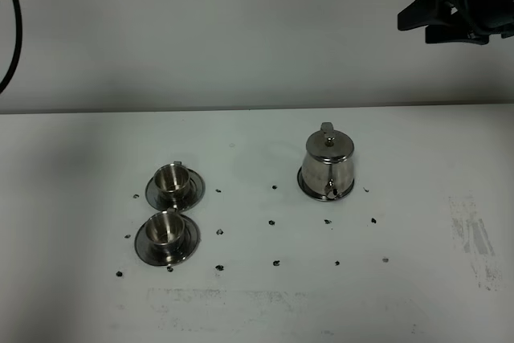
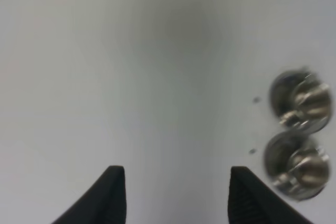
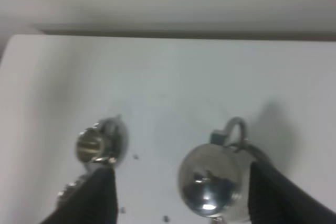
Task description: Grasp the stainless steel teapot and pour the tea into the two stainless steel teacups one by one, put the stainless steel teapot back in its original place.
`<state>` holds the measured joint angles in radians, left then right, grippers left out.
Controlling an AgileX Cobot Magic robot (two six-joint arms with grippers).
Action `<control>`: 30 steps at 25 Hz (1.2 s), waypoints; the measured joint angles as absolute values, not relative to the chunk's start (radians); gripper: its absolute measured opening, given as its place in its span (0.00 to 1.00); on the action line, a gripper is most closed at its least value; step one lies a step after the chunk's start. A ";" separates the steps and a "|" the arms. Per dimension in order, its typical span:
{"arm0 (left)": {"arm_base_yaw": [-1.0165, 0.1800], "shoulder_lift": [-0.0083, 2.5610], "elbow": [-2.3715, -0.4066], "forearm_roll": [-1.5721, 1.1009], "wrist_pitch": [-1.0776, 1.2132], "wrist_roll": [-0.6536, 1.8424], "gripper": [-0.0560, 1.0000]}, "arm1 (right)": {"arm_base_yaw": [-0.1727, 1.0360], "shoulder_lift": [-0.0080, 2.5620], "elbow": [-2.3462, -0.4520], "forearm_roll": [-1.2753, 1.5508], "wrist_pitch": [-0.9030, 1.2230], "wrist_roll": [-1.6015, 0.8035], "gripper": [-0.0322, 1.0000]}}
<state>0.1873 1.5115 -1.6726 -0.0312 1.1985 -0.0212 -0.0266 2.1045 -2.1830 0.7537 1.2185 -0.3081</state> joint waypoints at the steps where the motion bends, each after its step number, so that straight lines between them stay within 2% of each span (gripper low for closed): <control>1: 0.187 1.479 -1.630 -0.010 1.199 -0.030 0.49 | -0.027 2.089 -2.183 0.731 1.218 -0.307 0.53; 13: 0.187 1.046 -1.197 0.073 1.137 -0.095 0.49 | -0.025 1.915 -2.150 0.636 1.220 -0.282 0.53; 26: 0.187 0.474 -0.671 0.095 1.144 -0.088 0.49 | -0.024 1.863 -2.128 0.609 1.221 -0.280 0.53; 30: 0.187 0.357 -0.580 0.094 1.139 -0.081 0.49 | -0.024 1.831 -2.076 0.585 1.222 -0.278 0.53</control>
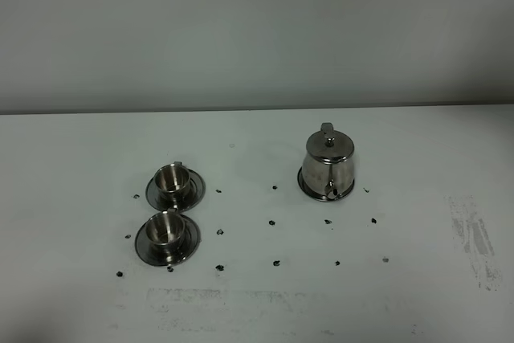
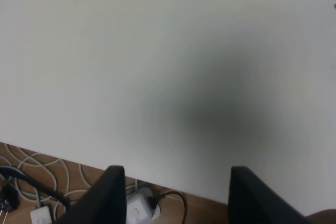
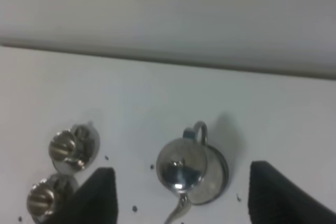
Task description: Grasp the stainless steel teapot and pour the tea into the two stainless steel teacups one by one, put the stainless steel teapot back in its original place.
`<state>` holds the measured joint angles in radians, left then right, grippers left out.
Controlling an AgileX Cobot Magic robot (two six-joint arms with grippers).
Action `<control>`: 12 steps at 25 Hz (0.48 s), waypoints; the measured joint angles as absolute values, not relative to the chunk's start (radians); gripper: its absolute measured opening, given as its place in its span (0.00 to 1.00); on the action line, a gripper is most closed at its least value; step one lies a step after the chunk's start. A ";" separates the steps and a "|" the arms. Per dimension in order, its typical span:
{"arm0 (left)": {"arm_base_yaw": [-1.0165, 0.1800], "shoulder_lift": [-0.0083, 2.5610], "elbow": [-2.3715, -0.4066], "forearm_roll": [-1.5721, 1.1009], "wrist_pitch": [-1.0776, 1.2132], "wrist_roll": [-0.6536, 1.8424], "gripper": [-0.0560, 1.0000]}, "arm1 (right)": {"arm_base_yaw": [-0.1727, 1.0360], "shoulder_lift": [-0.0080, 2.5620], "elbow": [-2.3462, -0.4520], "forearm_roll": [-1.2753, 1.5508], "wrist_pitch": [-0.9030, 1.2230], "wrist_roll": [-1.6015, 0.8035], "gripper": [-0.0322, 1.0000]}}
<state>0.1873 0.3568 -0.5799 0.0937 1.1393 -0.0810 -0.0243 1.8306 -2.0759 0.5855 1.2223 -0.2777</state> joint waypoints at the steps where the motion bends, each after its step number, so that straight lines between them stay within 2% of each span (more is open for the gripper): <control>1: 0.187 0.341 -0.569 0.091 1.138 -0.077 0.49 | -0.024 1.824 -2.063 0.580 1.222 -0.278 0.53; 12: 0.094 0.278 -0.477 0.090 1.086 -0.113 0.49 | -0.023 1.752 -2.035 0.566 1.226 -0.274 0.53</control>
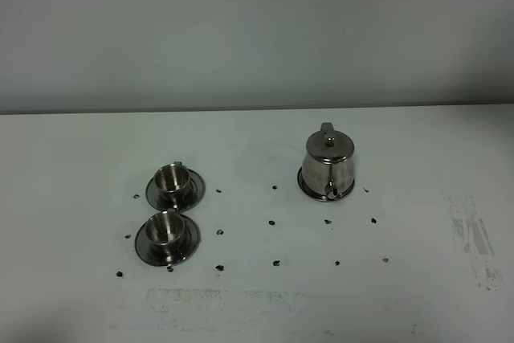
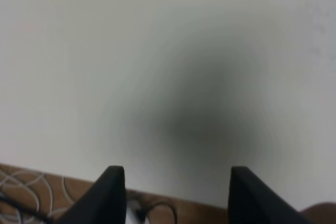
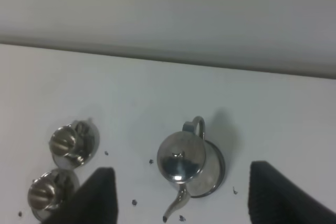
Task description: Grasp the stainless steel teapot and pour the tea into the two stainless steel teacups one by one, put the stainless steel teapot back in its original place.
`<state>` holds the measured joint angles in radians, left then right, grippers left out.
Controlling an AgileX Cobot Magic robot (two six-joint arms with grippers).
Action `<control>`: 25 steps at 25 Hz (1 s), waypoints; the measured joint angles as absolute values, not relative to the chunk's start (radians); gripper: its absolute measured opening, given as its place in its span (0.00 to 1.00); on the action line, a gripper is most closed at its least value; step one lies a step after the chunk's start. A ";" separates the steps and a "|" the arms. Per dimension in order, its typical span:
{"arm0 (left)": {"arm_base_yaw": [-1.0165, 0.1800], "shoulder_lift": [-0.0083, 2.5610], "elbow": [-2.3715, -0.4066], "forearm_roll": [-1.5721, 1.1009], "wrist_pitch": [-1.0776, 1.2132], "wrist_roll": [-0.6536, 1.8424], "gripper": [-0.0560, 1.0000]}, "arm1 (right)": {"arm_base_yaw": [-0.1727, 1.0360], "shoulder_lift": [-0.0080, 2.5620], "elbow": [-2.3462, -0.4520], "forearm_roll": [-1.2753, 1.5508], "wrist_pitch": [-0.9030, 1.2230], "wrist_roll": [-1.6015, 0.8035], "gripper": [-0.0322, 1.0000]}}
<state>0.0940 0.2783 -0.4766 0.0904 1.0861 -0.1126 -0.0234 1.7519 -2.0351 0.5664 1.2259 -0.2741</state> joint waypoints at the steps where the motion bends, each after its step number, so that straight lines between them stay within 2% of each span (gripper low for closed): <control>1: 0.094 0.259 -0.466 0.090 1.074 -0.113 0.49 | -0.023 1.746 -2.035 0.565 1.226 -0.274 0.53; 17: 0.094 0.001 -0.454 0.085 1.065 -0.092 0.49 | -0.023 1.742 -2.033 0.548 1.226 -0.263 0.53; 25: 0.094 -0.005 -0.454 0.071 1.065 -0.071 0.49 | -0.020 1.742 -2.033 0.543 1.226 -0.263 0.53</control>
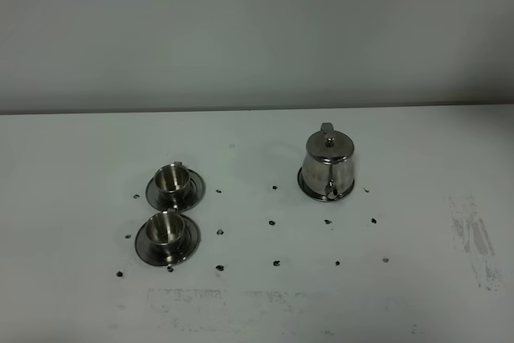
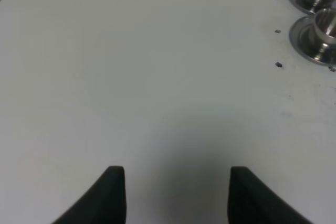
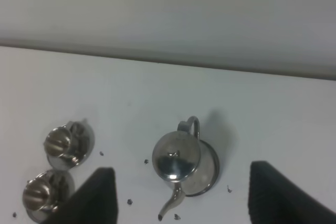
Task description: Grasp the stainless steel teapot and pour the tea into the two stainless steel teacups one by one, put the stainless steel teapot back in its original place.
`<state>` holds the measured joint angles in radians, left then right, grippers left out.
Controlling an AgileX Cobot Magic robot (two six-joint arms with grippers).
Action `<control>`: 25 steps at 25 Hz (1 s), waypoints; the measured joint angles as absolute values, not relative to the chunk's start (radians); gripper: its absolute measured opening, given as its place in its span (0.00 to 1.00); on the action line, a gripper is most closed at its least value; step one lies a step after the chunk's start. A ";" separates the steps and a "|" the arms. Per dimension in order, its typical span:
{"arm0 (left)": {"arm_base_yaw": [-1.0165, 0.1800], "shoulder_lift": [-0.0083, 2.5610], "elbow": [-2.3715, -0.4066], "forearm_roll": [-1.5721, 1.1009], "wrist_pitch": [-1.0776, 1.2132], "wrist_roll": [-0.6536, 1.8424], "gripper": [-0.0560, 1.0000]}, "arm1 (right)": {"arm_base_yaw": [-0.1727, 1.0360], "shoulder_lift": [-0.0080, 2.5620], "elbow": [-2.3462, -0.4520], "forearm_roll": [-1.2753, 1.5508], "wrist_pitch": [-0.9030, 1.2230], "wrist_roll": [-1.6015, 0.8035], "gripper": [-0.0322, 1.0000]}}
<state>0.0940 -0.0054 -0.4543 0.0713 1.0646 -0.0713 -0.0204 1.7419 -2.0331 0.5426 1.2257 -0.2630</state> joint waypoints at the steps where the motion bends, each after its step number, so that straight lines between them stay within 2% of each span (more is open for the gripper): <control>1: 0.094 -0.005 -0.454 0.070 1.065 -0.068 0.49 | -0.018 1.742 -2.033 0.542 1.226 -0.263 0.53; 25: 0.093 -0.007 -0.454 0.012 1.065 0.009 0.49 | 0.010 1.753 -2.033 0.517 1.225 -0.263 0.52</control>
